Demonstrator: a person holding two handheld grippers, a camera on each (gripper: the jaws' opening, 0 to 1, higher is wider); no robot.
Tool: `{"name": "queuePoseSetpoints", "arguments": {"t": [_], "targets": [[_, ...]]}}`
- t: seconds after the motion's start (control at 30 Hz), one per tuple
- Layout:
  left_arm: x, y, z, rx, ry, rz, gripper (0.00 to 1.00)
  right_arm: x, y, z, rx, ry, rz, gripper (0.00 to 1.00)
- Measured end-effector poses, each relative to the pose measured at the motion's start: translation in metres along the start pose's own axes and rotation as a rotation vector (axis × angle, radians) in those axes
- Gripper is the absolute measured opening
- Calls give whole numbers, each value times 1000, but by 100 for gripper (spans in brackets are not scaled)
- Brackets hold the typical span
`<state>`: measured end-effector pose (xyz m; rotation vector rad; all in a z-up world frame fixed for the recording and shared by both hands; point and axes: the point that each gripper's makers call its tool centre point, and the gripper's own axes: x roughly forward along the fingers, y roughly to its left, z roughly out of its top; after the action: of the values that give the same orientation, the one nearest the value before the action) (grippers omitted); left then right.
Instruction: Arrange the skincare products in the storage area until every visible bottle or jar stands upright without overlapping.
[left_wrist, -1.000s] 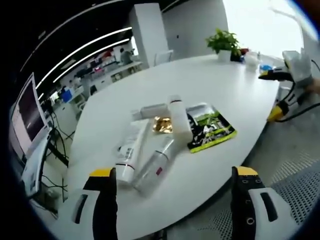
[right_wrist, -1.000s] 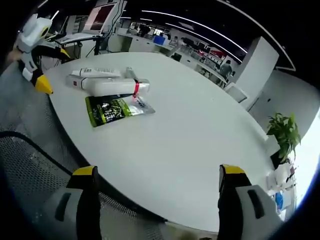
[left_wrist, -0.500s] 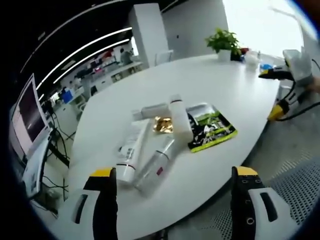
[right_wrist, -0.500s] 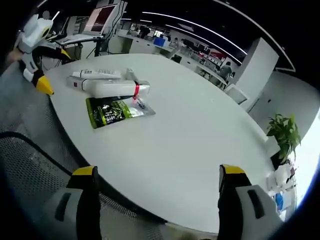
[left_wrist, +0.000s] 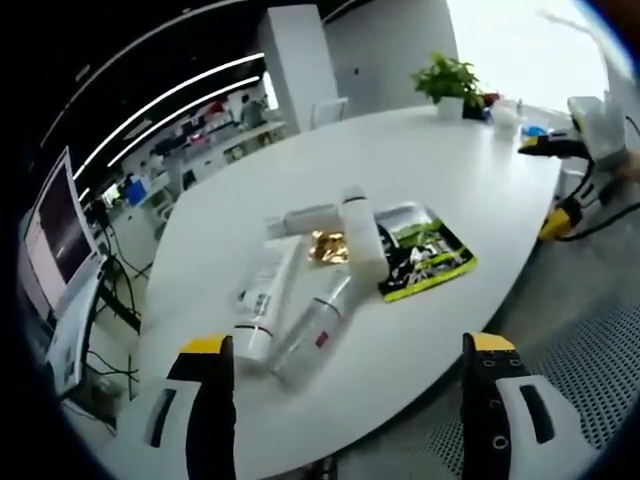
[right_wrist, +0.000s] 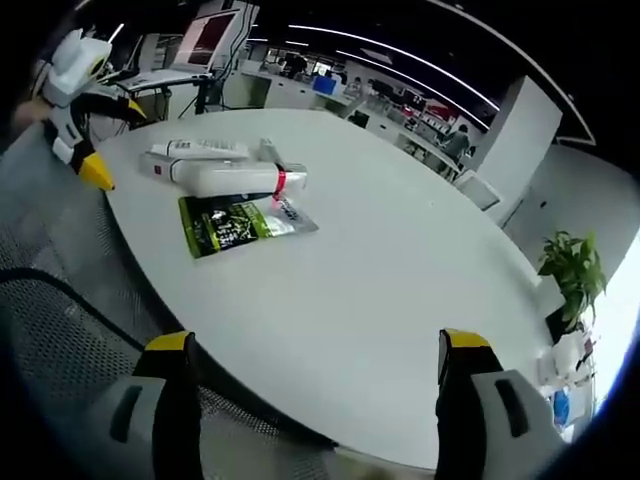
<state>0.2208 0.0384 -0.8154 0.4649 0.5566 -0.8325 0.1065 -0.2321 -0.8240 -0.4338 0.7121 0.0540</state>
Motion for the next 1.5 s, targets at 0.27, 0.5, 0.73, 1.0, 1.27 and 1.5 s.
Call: {"name": "queuePoseSetpoints", "arguments": {"t": [0.27,0.5,0.73,1.0,1.27,1.5], "targets": [[0,3,-1,-4,8,15,91,3,7,2,-61,5,47,100],[0,2,1,-6,1,13,91,1,14,11,-125,-28,82,100],[-1,3,-1,-2,9,26,90,-1,22,19,-174,-72,135,100],[0,5,-5,-4,30,32,89,2,25,30,-203,-96,185,100],[0,7,-8,-7,51,45,89,0,35,32,-234,-120,229,100],[0,10,-9,-5,63,57,89,9,37,40,-262,-145,253,100]]}}
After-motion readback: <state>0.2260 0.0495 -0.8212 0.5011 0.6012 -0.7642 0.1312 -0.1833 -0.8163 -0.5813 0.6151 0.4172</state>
